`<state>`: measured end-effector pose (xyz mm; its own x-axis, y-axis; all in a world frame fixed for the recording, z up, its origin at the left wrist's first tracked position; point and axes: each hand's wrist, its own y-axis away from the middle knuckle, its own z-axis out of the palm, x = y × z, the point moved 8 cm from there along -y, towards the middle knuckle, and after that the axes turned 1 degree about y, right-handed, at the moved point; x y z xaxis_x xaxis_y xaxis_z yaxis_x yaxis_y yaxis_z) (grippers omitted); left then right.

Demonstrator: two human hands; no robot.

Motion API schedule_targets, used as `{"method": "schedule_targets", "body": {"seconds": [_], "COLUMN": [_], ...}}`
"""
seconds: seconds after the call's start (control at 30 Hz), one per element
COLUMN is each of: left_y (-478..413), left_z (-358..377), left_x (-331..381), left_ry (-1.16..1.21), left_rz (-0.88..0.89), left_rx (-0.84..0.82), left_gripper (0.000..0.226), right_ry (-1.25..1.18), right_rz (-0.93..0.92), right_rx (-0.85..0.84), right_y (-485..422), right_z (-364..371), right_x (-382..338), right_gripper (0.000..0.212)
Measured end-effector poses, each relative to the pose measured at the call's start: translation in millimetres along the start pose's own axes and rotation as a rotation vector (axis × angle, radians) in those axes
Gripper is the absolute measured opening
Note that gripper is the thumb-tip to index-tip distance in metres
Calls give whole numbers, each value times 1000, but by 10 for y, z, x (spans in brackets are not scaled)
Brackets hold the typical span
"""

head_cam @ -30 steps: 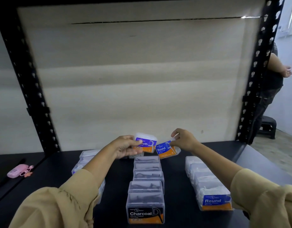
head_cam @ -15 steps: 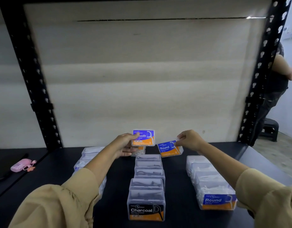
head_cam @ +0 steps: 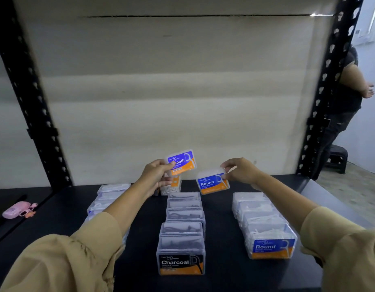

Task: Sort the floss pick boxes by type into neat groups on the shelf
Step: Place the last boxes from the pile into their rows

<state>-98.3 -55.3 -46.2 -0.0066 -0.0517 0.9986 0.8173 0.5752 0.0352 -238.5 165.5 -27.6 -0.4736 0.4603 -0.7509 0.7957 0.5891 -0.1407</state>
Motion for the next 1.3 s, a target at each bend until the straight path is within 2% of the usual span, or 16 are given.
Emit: {"method": "schedule_targets", "body": {"seconds": [0.2, 0.37, 0.43, 0.5, 0.63, 0.87, 1.0, 1.13, 1.23, 1.27, 1.3], "left_y": [95, 177, 213, 262, 350, 437, 424, 425, 483, 515, 553], "left_z": [87, 134, 157, 190, 249, 205, -129, -697, -1155, -1290, -1418], "left_x": [172, 279, 291, 298, 331, 388, 518, 628, 619, 599, 570], "left_ry": [18, -1, -33, -57, -73, -90, -88, -100, -139, -152, -161], "left_rz": [99, 126, 135, 139, 153, 166, 216, 230, 208, 196, 182], "left_rx": [-13, -36, -56, -75, -100, -78, -17, 47, 105, 121, 134], "left_gripper": [12, 13, 19, 21, 10, 14, 11, 31, 36, 37, 38], "right_ry": [-195, -340, -374, -397, -411, -435, -470, -447, -473, -495, -509], "right_rz": [-46, -87, -98, -109, -109, -120, -125, -96, -60, -54, -54], "right_rx": [-92, -181, -218, -242, -260, -268, -205, -147, -89, -81, -82], "right_y": [41, 164, 208, 246, 297, 378, 363, 330, 355, 374, 405], "right_z": [-32, -36, -13, 8, 34, -7, -193, -377, -477, -500, -511], "right_x": [-139, -328, -372, -408, -463, -489, -399, -212, -43, 12, 55], "right_gripper": [25, 41, 38, 33, 30, 30, 28, 21, 19, 20, 37]}}
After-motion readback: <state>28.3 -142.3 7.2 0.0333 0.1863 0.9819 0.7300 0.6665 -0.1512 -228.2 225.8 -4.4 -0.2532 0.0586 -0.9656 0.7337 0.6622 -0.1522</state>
